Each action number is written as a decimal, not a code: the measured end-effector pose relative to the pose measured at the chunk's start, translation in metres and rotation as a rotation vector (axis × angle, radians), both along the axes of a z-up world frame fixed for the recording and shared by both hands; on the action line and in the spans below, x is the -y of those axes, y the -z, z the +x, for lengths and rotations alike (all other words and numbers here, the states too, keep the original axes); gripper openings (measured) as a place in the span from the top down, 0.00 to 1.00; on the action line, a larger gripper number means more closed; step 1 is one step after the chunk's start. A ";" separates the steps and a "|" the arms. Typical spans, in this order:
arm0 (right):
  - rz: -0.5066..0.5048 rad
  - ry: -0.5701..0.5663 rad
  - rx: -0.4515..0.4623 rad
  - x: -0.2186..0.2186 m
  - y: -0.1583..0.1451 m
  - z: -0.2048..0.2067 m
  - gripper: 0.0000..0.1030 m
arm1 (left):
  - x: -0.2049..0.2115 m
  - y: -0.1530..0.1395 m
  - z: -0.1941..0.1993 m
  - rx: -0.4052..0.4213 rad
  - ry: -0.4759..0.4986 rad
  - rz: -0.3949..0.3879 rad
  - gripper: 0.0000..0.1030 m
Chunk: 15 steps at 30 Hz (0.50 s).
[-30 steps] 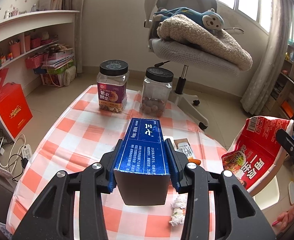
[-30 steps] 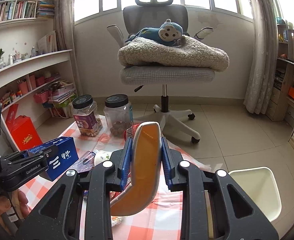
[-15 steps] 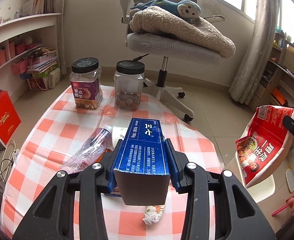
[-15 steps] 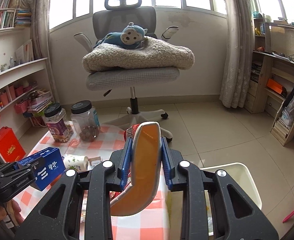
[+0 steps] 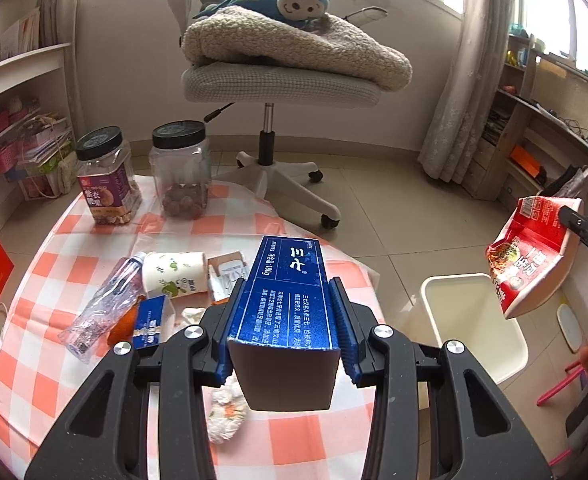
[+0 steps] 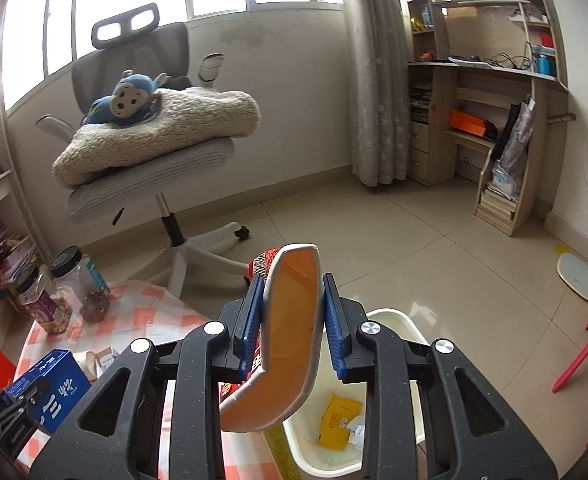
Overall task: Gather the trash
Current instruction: 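Open both tools to drop the box and cup into the wastebasket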
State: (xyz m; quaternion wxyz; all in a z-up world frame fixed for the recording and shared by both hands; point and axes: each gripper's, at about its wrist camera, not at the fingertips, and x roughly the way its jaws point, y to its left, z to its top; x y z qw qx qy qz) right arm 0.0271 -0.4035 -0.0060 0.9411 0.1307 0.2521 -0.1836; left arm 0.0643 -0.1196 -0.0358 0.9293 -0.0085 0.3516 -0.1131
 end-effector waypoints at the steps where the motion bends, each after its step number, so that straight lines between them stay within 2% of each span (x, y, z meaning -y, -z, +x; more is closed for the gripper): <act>1: 0.006 0.028 -0.009 0.008 0.001 -0.002 0.70 | 0.008 -0.001 -0.001 0.001 0.013 -0.007 0.60; 2: 0.010 0.059 -0.015 0.016 0.001 -0.004 0.67 | 0.016 -0.003 -0.001 -0.002 0.028 -0.017 0.60; 3: 0.012 0.088 -0.021 0.023 0.001 -0.006 0.53 | 0.026 -0.004 -0.001 -0.007 0.046 -0.029 0.60; 5: 0.027 0.157 -0.011 0.040 0.001 -0.014 0.32 | 0.047 -0.005 -0.001 -0.020 0.086 -0.048 0.60; 6: 0.034 0.196 0.001 0.048 0.001 -0.019 0.27 | 0.059 -0.005 -0.002 -0.025 0.105 -0.051 0.60; 15: 0.145 0.392 0.064 0.111 -0.001 -0.057 0.13 | 0.175 0.000 -0.014 -0.060 0.271 -0.044 0.60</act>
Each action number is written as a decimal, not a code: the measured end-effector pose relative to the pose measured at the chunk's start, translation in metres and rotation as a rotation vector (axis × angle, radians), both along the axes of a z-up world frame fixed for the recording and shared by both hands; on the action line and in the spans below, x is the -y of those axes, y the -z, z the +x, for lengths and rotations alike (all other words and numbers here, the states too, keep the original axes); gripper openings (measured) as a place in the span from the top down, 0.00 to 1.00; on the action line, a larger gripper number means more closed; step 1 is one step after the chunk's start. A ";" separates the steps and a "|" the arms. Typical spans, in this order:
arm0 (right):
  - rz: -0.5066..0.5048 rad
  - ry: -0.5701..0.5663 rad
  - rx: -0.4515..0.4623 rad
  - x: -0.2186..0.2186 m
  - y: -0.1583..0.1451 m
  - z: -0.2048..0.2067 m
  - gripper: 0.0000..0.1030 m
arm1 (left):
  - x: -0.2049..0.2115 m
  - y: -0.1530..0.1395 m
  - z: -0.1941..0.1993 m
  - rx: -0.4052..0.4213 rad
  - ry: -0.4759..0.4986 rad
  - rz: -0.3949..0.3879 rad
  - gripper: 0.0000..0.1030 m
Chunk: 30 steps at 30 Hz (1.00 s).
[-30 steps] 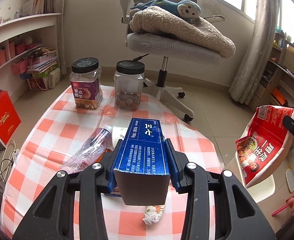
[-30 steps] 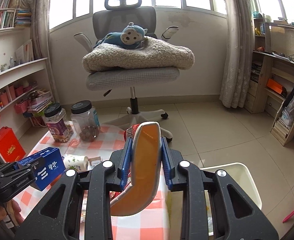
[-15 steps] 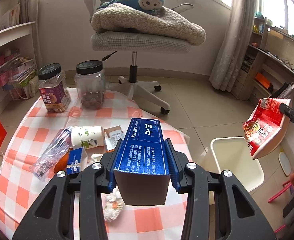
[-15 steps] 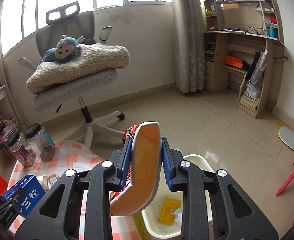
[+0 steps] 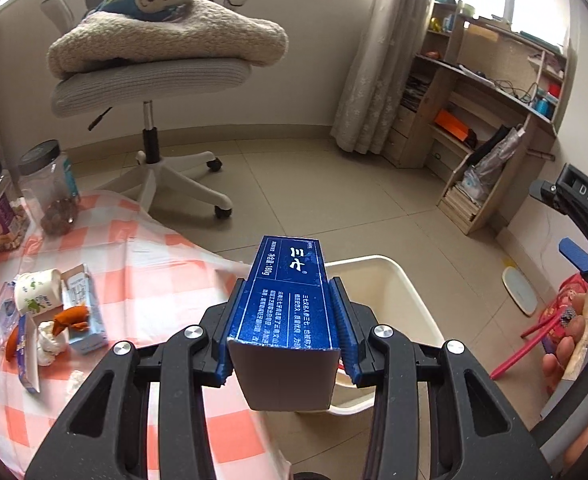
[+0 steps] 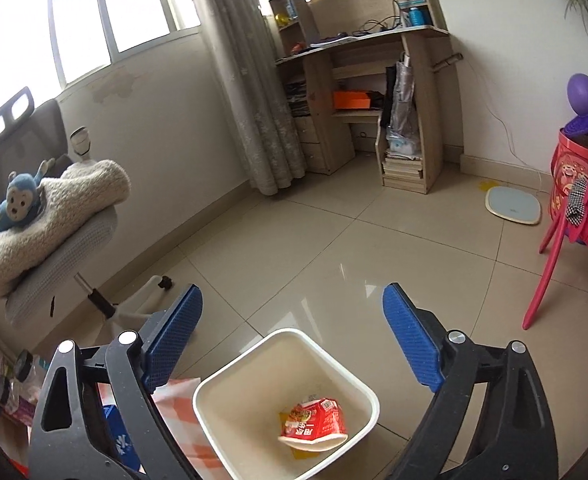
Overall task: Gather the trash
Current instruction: 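Open both tools to drop the box and cup into the wastebasket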
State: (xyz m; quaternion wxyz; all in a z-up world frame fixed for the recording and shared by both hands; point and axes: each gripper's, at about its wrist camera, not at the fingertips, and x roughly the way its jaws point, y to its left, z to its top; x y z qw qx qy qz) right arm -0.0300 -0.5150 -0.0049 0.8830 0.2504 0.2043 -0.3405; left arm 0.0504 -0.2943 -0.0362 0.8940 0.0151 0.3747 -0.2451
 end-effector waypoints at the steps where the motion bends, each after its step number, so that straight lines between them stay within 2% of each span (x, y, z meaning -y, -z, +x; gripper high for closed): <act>1: 0.008 0.013 0.008 0.004 0.000 -0.004 0.13 | 0.010 0.002 -0.002 -0.009 0.015 0.002 0.60; 6: 0.054 0.048 0.027 0.024 0.003 -0.018 0.11 | 0.053 0.018 -0.002 -0.066 0.062 0.008 0.60; 11: 0.056 0.063 0.027 0.030 0.004 -0.024 0.11 | 0.087 0.031 0.007 -0.141 0.087 -0.022 0.59; 12: 0.054 0.066 0.026 0.030 0.004 -0.025 0.11 | 0.092 0.034 0.010 -0.166 0.100 -0.036 0.57; 13: 0.050 0.067 0.026 0.030 0.004 -0.025 0.11 | 0.097 0.036 0.012 -0.191 0.111 -0.047 0.48; 15: 0.040 0.071 0.024 0.029 0.002 -0.026 0.10 | 0.101 0.039 0.015 -0.215 0.116 -0.056 0.41; 17: 0.027 0.069 0.018 0.026 0.001 -0.025 0.10 | 0.098 0.036 0.013 -0.194 0.122 -0.042 0.39; 21: -0.005 0.045 -0.008 0.014 0.001 -0.018 0.08 | 0.082 0.027 0.003 -0.095 0.105 0.029 0.34; 26: -0.100 -0.004 -0.056 -0.018 -0.003 -0.004 0.07 | 0.043 0.020 -0.008 0.036 0.044 0.115 0.26; 30: -0.137 -0.079 -0.090 -0.048 -0.003 0.010 0.07 | 0.007 0.017 -0.019 0.153 -0.011 0.194 0.20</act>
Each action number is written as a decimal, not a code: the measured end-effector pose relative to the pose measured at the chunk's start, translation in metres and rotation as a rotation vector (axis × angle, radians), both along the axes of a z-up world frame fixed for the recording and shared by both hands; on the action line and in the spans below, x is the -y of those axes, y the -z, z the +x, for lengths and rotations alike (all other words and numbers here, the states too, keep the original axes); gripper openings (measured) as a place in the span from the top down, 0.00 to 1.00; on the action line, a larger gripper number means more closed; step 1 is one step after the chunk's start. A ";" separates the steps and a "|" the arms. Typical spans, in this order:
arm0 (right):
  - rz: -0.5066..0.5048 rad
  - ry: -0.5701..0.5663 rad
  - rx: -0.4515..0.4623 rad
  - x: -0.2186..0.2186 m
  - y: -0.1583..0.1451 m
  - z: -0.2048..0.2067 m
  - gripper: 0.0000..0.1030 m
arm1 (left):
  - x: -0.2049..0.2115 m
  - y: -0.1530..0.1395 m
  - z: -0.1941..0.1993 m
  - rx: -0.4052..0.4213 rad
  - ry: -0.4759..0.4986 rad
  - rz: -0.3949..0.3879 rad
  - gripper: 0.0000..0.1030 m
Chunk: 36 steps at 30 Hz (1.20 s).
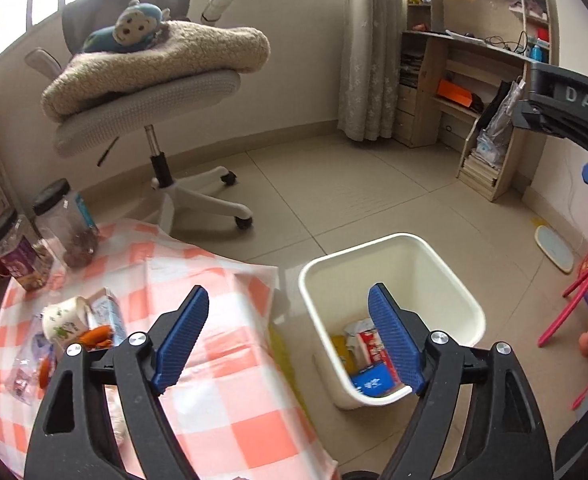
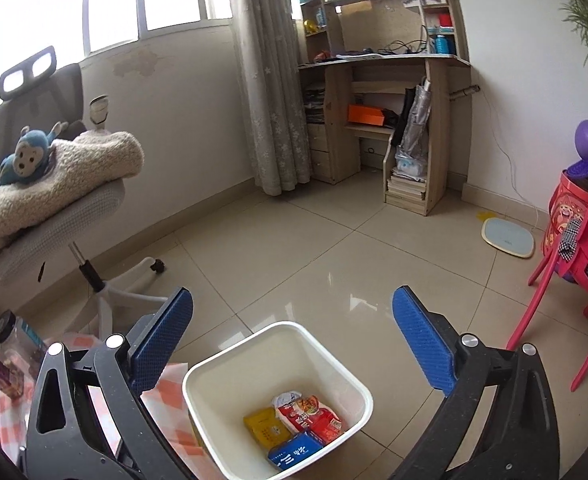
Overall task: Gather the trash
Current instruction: 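Open both tools to drop the box and cup into the wastebasket, then grasp the blue biscuit box with the left tool while the right tool grasps the tissue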
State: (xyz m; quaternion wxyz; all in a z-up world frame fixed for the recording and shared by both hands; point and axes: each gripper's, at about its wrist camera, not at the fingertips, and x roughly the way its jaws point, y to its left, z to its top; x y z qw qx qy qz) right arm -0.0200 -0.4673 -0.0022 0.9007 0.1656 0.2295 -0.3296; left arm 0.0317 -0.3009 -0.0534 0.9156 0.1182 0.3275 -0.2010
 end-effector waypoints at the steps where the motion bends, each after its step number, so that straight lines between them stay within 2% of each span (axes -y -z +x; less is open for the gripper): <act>1: -0.012 -0.017 -0.011 -0.008 0.001 0.003 0.07 | -0.010 -0.001 -0.002 0.030 -0.016 0.013 0.18; 4: -0.057 -0.079 -0.042 -0.033 0.002 0.011 0.07 | -0.042 -0.001 -0.007 0.093 -0.072 0.038 0.15; 9: -0.137 -0.169 -0.065 -0.076 0.007 0.021 0.07 | -0.097 0.003 -0.007 0.107 -0.184 0.018 0.14; 12: -0.174 -0.220 -0.086 -0.100 0.012 0.027 0.07 | -0.117 0.005 0.003 0.054 -0.234 0.028 0.13; 16: -0.194 -0.283 -0.110 -0.128 0.017 0.035 0.07 | -0.148 0.010 0.005 0.052 -0.286 0.036 0.13; 21: -0.193 -0.357 -0.148 -0.162 0.027 0.046 0.07 | -0.184 0.020 0.011 -0.007 -0.326 0.054 0.13; 26: -0.208 -0.421 -0.171 -0.198 0.035 0.057 0.07 | -0.214 0.022 0.013 -0.020 -0.364 0.065 0.13; 32: -0.187 -0.498 -0.211 -0.232 0.046 0.069 0.07 | -0.257 0.044 0.037 -0.158 -0.425 0.054 0.13; 36: -0.184 -0.538 -0.245 -0.249 0.054 0.077 0.07 | -0.287 0.064 0.065 -0.294 -0.458 0.022 0.13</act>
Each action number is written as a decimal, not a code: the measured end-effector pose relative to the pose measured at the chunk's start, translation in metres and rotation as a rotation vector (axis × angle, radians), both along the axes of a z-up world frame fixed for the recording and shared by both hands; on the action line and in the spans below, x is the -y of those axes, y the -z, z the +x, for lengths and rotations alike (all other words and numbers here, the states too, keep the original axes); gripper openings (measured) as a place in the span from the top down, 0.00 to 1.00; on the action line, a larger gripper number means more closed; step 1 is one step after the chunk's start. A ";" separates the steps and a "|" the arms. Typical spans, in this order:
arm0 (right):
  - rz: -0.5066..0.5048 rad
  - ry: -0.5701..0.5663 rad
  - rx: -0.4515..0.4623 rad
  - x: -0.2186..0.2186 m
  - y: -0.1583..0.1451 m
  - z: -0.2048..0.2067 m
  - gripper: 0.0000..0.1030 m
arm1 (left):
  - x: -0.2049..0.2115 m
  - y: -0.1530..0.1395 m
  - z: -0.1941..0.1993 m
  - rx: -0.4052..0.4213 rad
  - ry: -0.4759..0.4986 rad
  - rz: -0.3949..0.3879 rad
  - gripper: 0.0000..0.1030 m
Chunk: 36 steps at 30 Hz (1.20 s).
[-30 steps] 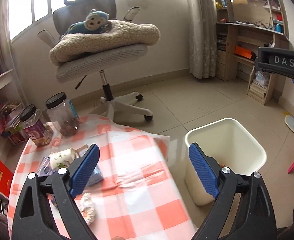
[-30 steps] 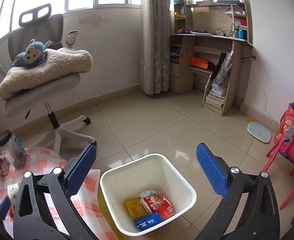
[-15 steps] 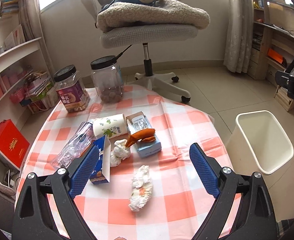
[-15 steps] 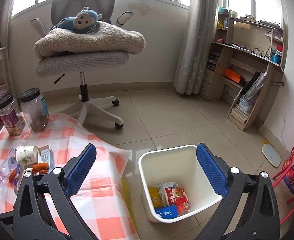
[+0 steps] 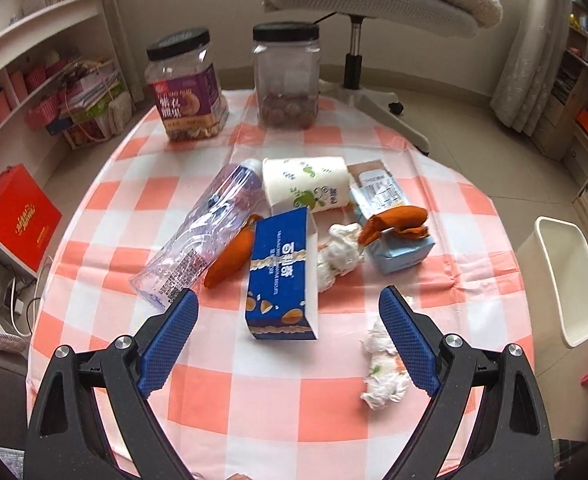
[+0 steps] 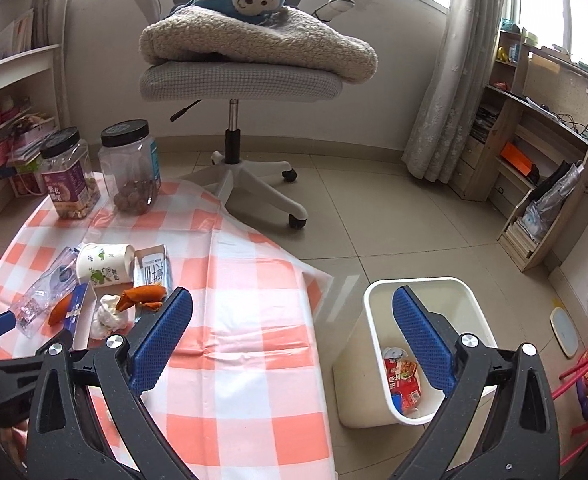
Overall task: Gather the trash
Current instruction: 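Grasp the blue biscuit box with the left tool while the right tool grasps the tissue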
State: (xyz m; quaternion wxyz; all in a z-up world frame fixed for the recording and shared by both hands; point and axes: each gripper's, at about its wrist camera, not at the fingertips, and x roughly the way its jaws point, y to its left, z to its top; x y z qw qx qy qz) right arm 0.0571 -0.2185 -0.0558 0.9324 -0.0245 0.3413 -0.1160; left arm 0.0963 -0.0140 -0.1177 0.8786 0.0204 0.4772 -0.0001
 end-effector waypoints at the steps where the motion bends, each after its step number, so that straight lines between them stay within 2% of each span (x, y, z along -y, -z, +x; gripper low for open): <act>1: 0.000 -0.008 -0.010 -0.003 0.002 0.002 0.07 | -0.007 0.006 0.007 -0.034 -0.010 -0.016 0.13; 6: 0.035 -0.053 -0.091 -0.015 0.016 0.014 0.07 | -0.034 0.035 0.038 -0.194 -0.014 -0.173 0.13; 9: 0.089 -0.077 -0.170 -0.018 0.030 0.021 0.07 | -0.036 0.047 0.047 -0.247 -0.013 -0.230 0.13; 11: 0.129 -0.095 -0.231 -0.019 0.041 0.024 0.07 | -0.032 0.049 0.050 -0.250 -0.003 -0.239 0.13; 15: 0.176 -0.105 -0.298 -0.021 0.056 0.025 0.07 | -0.023 0.052 0.055 -0.253 0.017 -0.197 0.13; 20: 0.196 -0.117 -0.343 -0.024 0.065 0.026 0.07 | -0.029 0.070 0.065 -0.317 0.007 -0.244 0.14; 21: 0.203 -0.119 -0.353 -0.024 0.067 0.027 0.07 | -0.031 0.070 0.065 -0.318 0.009 -0.260 0.16; 24: 0.236 -0.127 -0.390 -0.027 0.073 0.030 0.07 | -0.032 0.065 0.059 -0.302 0.045 -0.266 0.42; 31: 0.295 -0.148 -0.447 -0.043 0.084 0.034 0.07 | -0.035 0.026 0.031 -0.200 0.111 -0.240 0.45; 36: 0.339 -0.170 -0.500 -0.066 0.097 0.039 0.07 | -0.049 -0.016 0.005 -0.075 0.109 -0.204 0.45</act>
